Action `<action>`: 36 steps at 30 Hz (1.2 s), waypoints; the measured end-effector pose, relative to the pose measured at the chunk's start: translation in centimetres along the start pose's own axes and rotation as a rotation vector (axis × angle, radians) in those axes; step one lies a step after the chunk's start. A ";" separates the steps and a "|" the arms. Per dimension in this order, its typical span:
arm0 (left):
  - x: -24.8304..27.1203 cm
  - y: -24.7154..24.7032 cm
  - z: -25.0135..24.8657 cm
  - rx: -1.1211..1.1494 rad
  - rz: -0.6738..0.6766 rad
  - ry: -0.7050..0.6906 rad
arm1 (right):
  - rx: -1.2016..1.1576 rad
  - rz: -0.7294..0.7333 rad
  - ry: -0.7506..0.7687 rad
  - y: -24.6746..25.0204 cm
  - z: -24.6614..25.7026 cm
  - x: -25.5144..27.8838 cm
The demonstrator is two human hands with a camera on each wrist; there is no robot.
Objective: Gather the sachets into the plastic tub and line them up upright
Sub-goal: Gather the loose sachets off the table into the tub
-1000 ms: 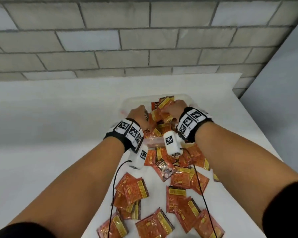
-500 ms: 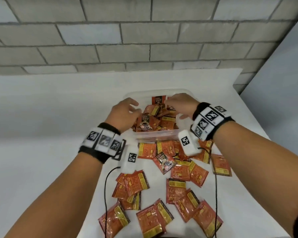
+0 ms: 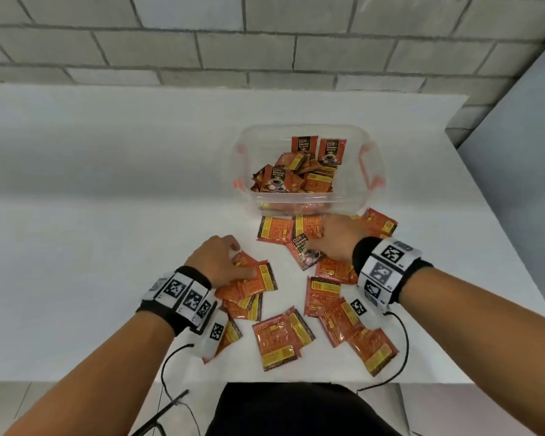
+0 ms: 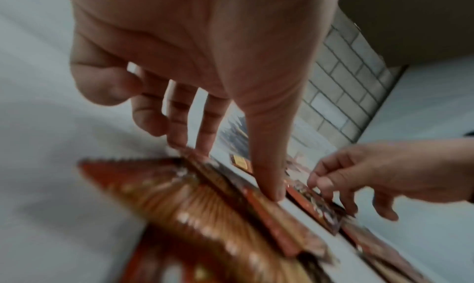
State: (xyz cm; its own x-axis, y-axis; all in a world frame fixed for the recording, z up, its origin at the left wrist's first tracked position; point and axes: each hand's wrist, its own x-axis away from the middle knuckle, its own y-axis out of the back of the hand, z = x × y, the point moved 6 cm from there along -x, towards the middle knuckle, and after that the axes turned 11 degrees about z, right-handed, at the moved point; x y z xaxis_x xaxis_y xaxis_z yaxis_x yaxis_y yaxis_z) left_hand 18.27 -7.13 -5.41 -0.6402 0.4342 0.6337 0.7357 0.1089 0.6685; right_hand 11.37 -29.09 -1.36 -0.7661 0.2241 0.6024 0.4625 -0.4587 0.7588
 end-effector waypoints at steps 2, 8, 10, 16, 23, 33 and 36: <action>0.2 -0.5 -0.3 -0.036 0.001 0.001 | 0.058 -0.034 -0.040 -0.9 0.4 -0.5; 0.2 -0.1 -0.9 0.070 0.023 -0.005 | 0.093 -0.065 -0.040 -1.9 0.8 -1.2; 0.2 0.2 -0.6 0.161 0.024 0.001 | 0.056 -0.033 0.021 -2.1 0.9 -0.9; 0.3 2.3 -1.3 0.236 -0.052 -0.117 | -0.216 -0.019 0.163 -1.0 1.1 0.5; -0.7 3.7 -3.6 0.441 -0.068 -0.201 | -0.071 -0.043 0.088 -0.8 1.7 -1.5; -3.9 0.9 -5.7 0.010 0.031 -0.106 | 0.108 -0.101 0.005 -2.0 1.7 -3.1; -4.0 1.2 -5.7 -0.043 -0.012 -0.044 | 0.052 -0.142 0.061 -1.6 2.2 -2.4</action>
State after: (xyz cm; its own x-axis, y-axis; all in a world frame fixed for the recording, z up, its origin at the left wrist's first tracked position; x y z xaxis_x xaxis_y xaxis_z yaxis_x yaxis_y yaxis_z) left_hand 20.46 -13.80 -4.94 -0.6378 0.4724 0.6083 0.7170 0.0759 0.6929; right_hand 13.45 -27.00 -3.53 -0.8501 0.2303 0.4736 0.3692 -0.3808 0.8478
